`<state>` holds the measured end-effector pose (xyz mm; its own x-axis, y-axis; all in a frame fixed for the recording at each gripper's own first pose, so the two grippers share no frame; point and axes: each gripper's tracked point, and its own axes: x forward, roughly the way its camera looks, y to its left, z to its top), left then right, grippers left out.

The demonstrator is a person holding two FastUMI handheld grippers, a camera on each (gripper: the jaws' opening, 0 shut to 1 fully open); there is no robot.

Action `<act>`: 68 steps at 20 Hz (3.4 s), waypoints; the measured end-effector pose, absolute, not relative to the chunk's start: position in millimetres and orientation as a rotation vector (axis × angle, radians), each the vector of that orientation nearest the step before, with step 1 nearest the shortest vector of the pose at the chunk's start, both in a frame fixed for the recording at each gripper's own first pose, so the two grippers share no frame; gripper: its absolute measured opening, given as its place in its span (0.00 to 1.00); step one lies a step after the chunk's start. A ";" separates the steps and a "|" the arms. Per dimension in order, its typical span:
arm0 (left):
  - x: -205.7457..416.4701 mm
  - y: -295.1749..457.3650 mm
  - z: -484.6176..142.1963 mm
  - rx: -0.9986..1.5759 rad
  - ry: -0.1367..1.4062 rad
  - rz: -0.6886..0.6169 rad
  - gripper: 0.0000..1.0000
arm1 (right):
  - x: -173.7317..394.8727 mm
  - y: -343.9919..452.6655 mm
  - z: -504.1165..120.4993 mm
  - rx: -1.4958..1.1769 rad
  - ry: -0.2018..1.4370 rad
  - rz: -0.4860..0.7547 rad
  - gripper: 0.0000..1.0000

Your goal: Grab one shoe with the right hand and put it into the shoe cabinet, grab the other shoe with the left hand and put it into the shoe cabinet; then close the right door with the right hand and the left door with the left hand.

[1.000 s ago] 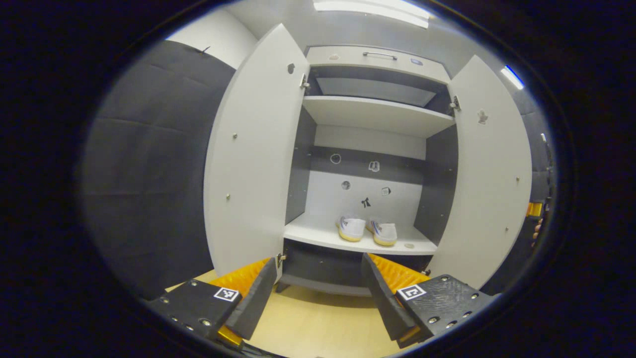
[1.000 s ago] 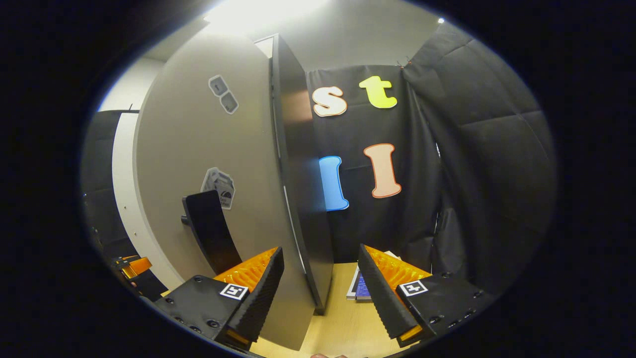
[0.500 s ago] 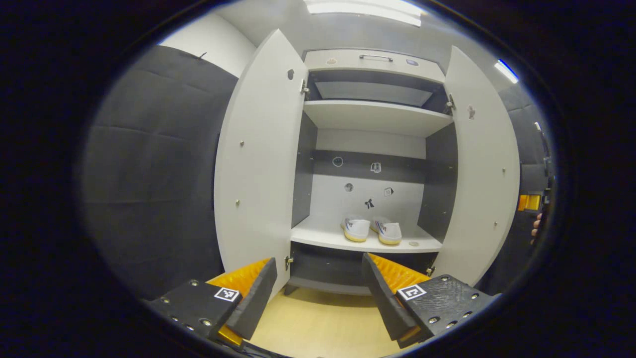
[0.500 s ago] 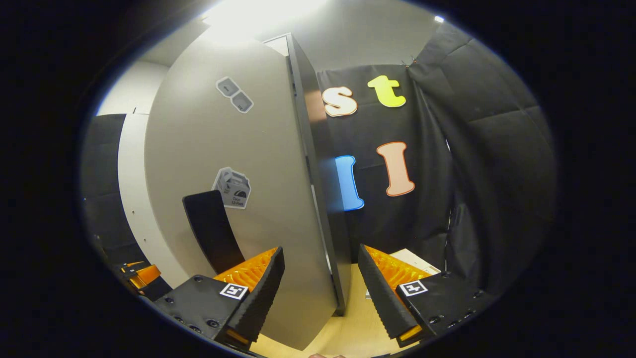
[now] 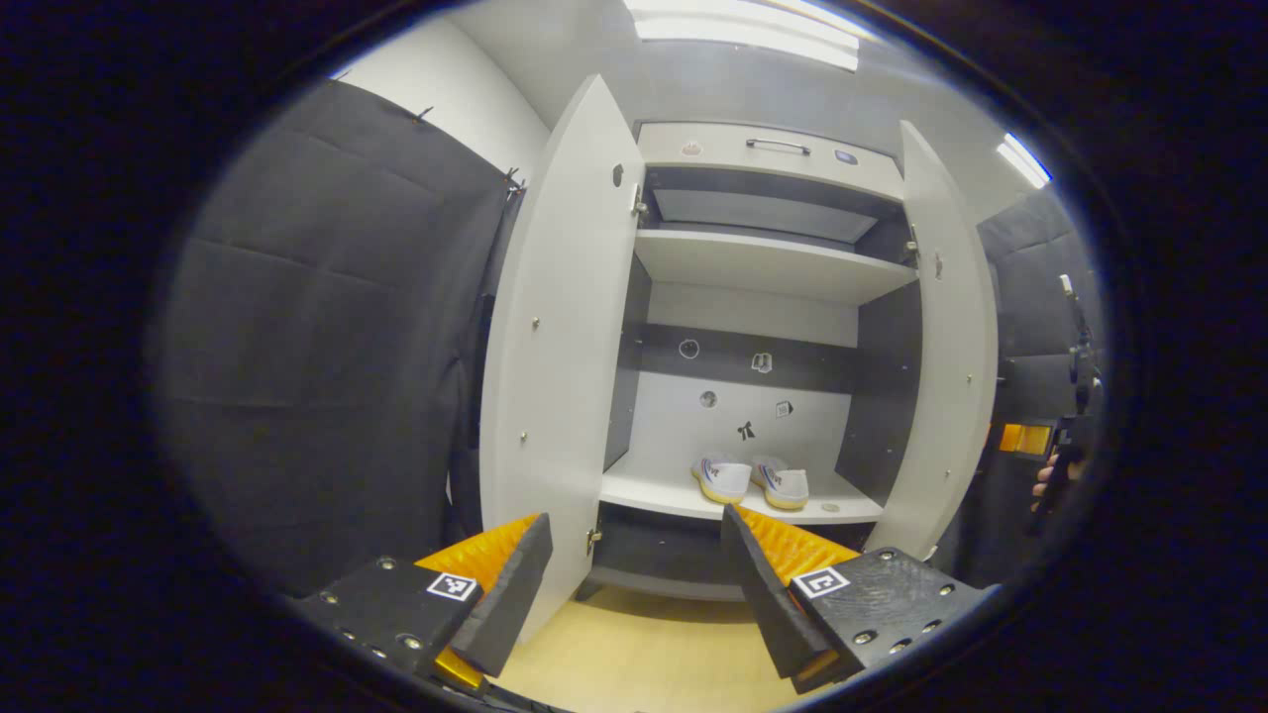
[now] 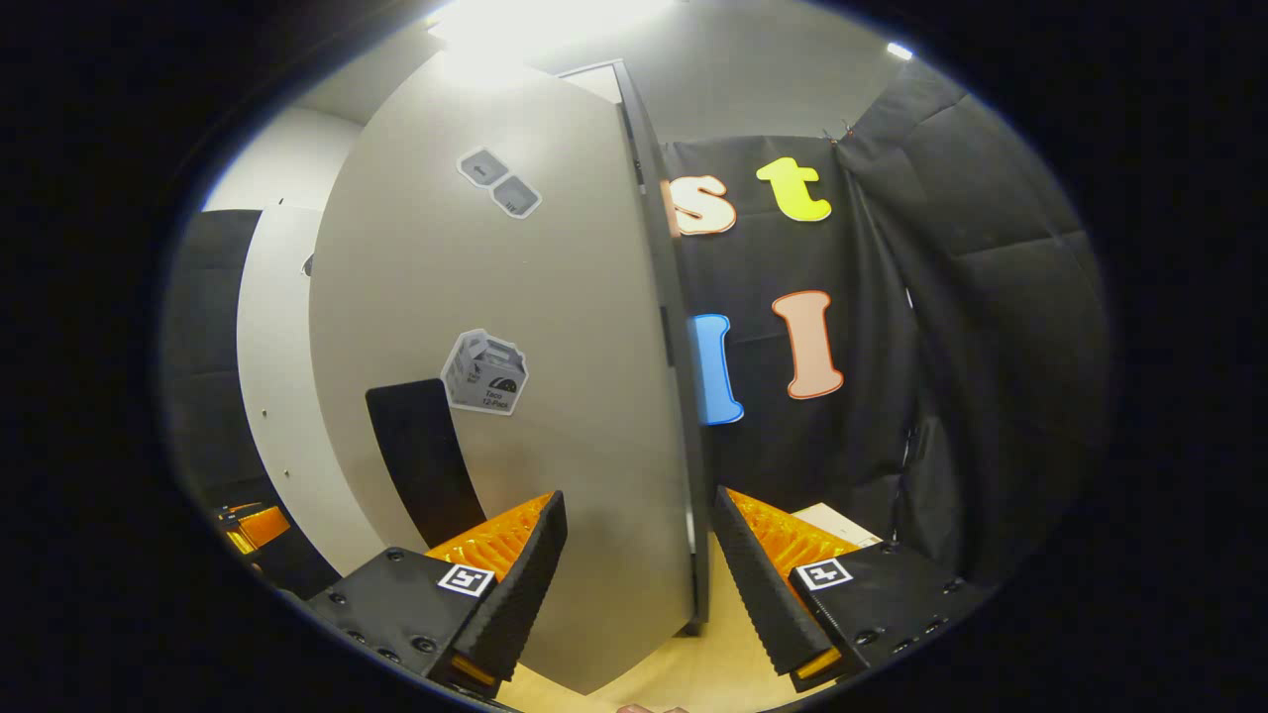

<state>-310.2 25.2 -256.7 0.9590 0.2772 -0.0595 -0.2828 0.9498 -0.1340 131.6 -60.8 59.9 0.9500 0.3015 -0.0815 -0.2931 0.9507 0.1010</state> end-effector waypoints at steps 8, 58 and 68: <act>-346.7 101.7 -259.0 -0.128 0.076 0.381 0.99 | 169.5 5.3 66.2 0.136 0.117 0.285 0.97; -194.5 183.4 -165.7 0.029 -0.043 0.025 0.93 | 65.2 -14.6 19.6 0.035 0.117 -0.094 0.98; -145.2 105.6 -186.5 -0.045 -0.003 -0.014 0.93 | 53.0 -81.1 3.7 0.036 0.172 -0.202 0.92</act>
